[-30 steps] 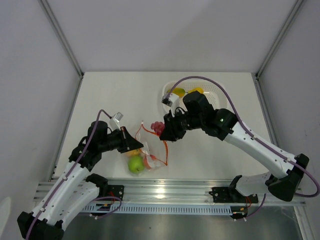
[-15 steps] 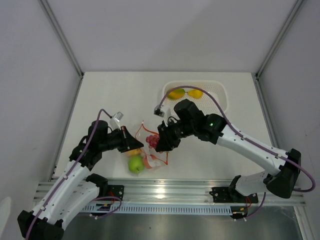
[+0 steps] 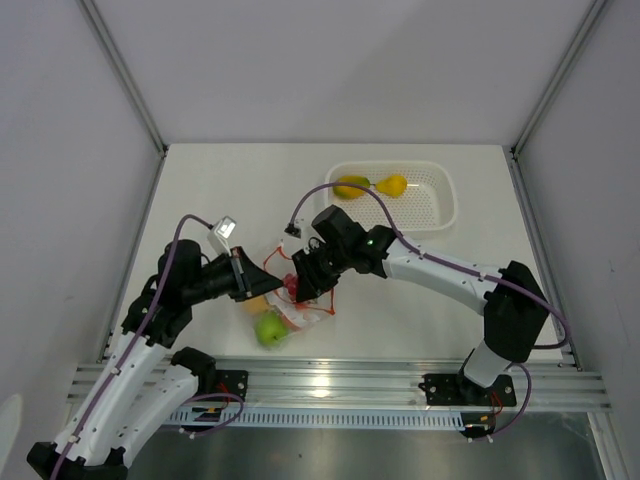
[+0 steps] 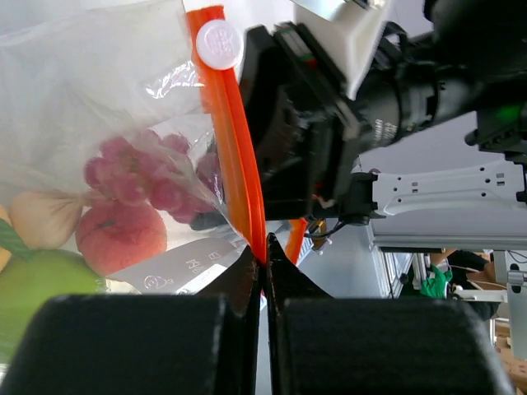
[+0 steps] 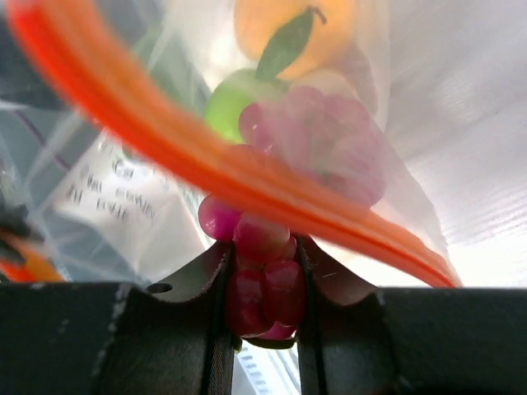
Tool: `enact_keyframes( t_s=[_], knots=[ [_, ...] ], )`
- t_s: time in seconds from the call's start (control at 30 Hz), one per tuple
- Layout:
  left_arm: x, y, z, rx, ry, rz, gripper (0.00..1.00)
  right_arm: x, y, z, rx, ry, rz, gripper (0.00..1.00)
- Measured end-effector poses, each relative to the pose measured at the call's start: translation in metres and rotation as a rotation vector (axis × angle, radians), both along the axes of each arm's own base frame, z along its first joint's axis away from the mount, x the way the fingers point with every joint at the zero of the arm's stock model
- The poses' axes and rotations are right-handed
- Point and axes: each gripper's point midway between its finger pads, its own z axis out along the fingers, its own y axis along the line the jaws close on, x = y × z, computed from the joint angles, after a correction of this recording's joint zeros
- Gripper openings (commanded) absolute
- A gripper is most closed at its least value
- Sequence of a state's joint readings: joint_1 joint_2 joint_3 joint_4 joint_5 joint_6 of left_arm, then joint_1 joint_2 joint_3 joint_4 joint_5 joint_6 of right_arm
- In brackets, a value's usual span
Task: Place the food in the zip-top bag and seal the zipper
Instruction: Place the fake fruit in the zipper food storage bag.
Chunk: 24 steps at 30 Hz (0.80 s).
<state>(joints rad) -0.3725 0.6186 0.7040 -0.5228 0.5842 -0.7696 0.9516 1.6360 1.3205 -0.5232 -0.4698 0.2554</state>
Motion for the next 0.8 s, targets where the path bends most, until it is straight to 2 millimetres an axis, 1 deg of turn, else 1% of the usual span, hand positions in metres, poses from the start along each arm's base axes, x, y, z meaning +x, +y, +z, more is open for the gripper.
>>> enact_keyframes(
  t_s=[0.03,0.07,0.1,0.2,0.23,0.3,0.33,0.37,0.43,0.47,0.53,0.57,0.7,0.8],
  knots=[
    [0.0,0.0,0.0,0.0,-0.001,0.0,0.01,0.003,0.002,-0.002,-0.004,0.002,-0.009,0.3],
    [-0.001,0.0,0.001,-0.001,-0.001,0.0,0.01,0.006,0.006,-0.003,-0.004,0.005,-0.019,0.34],
    [-0.001,0.0,0.0,0.0,0.001,-0.001,0.01,0.009,0.01,-0.002,0.0,0.003,-0.027,0.34],
    [-0.002,0.001,0.0,0.001,0.005,-0.001,0.01,0.017,0.022,0.005,0.024,-0.011,-0.043,0.46],
    [-0.002,0.001,-0.001,0.002,0.006,0.0,0.0,0.019,0.025,0.008,0.031,-0.016,-0.047,0.53],
    [-0.002,0.001,-0.001,0.002,0.006,0.0,0.01,0.022,0.031,0.011,0.041,-0.027,-0.048,0.63],
    [-0.002,0.001,-0.001,0.002,0.006,0.0,0.0,0.022,0.034,0.013,0.047,-0.031,-0.049,0.71],
    [-0.002,0.001,-0.001,0.002,0.006,0.0,0.01,0.021,0.037,0.014,0.053,-0.036,-0.048,0.73],
    [-0.002,0.0,-0.001,0.003,0.01,-0.003,0.01,0.021,0.039,0.016,0.055,-0.051,-0.044,0.75],
    [-0.002,0.001,-0.002,0.004,0.014,-0.002,0.01,0.021,0.039,0.015,0.053,-0.054,-0.047,0.8],
    [-0.003,0.001,-0.002,0.005,0.014,-0.001,0.0,0.023,0.038,0.014,0.044,-0.062,-0.058,0.84],
    [-0.003,0.001,-0.002,0.005,0.015,-0.001,0.01,0.025,0.038,0.013,0.039,-0.069,-0.064,0.9],
    [-0.002,0.001,-0.003,0.006,0.018,0.0,0.01,0.03,0.034,0.01,0.017,-0.089,-0.083,0.9],
    [-0.002,0.001,-0.004,0.007,0.02,0.0,0.01,0.03,0.031,0.014,0.012,-0.103,-0.094,0.9]
  ],
)
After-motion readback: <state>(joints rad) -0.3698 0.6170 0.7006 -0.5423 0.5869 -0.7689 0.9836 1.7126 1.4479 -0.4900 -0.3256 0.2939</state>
